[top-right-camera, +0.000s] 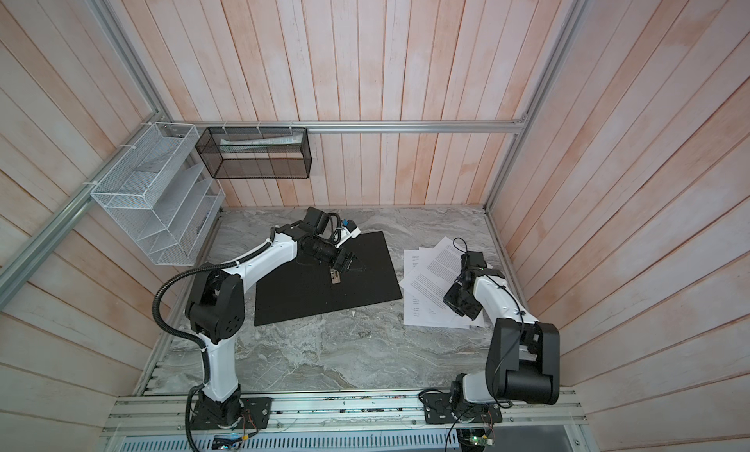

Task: Put the files into the folder

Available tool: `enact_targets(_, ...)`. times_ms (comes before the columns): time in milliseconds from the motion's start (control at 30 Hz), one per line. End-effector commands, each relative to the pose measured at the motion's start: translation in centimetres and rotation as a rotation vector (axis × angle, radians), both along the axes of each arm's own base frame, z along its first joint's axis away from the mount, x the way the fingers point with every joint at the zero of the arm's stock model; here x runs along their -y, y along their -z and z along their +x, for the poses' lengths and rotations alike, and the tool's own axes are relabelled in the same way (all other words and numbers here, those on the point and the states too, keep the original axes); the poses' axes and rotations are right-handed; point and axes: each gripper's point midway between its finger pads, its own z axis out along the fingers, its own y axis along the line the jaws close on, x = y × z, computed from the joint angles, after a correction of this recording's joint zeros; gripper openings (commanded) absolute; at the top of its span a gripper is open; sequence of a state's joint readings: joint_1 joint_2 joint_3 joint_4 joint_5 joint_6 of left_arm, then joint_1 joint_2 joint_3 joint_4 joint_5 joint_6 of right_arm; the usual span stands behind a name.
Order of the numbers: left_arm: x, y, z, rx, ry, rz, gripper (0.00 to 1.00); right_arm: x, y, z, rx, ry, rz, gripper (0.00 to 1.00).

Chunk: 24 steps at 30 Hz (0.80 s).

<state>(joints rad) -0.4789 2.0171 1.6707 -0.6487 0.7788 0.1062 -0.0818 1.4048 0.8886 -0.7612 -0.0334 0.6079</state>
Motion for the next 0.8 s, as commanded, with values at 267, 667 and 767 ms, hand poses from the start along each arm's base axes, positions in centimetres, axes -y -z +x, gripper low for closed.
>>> enact_targets(267, 9.4, -1.6, 4.2, -0.009, 0.001, -0.030, 0.98, 3.3, -2.6, 3.6, 0.115, 0.100, -0.034, 0.44)
enact_targets(667, 14.6, 4.8, 5.6, -0.233, -0.176, -0.051, 1.00, 11.0, -1.6, 5.0, 0.225, 0.274, -0.054, 0.51)
enact_targets(767, 15.2, 6.1, 5.6, -0.240, -0.201, -0.035, 1.00, 11.6, -0.9, 5.6, 0.235, 0.281, -0.041, 0.52)
